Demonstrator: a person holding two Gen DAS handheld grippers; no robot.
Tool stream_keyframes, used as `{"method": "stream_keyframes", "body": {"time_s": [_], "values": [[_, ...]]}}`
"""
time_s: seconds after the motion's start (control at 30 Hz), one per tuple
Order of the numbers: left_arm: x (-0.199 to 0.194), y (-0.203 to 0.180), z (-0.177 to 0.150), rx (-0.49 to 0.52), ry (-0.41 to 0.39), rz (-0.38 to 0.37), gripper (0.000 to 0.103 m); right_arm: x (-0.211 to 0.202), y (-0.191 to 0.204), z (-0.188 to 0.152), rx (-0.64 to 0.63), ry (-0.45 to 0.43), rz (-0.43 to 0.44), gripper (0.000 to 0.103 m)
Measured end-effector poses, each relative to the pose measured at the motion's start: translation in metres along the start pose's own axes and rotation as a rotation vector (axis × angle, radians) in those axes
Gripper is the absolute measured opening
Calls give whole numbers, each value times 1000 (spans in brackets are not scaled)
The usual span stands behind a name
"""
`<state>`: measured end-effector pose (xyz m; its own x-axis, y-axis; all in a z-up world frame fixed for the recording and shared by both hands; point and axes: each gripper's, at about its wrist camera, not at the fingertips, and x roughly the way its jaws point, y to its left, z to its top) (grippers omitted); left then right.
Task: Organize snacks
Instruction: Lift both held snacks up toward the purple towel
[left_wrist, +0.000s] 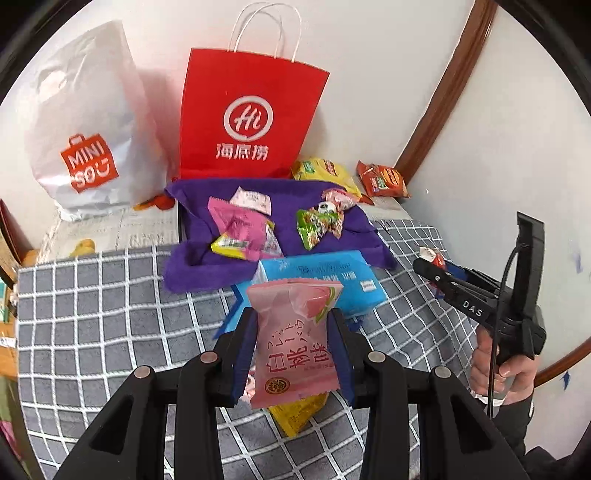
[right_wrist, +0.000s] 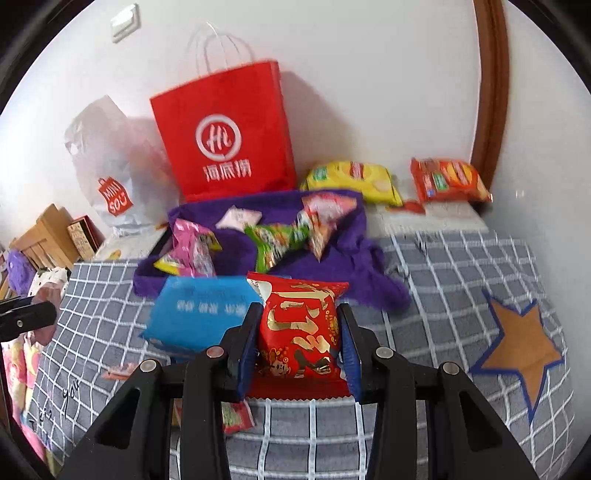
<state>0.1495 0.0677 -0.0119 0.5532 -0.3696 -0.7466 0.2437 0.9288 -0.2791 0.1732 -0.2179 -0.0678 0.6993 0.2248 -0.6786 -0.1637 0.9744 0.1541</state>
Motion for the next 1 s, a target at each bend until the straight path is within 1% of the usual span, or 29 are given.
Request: {"method": "stream_keyframes", "body": {"time_s": [0.13,0.2,0.43,0.7,0.93,1.0], "values": [[-4,0,5,-13,-21,-20,37,-8,4,7,-26,-19,23,40],[-3,2,9,-19,-20,-16,37,-9,6,11,-43,-31,7,40],[-7,12,30,-22,-42,14,37,-7,7,28,-57,-53,18,40],[0,17,60,-8,-57,49,37,5,13,66,-69,-68,26,40],[16,19,89,-13,-59,53,37,17,28,96,-117,-85,32,40],[21,19,98,-19,-65,37,37,21,31,104,-125,-92,34,40]]}}
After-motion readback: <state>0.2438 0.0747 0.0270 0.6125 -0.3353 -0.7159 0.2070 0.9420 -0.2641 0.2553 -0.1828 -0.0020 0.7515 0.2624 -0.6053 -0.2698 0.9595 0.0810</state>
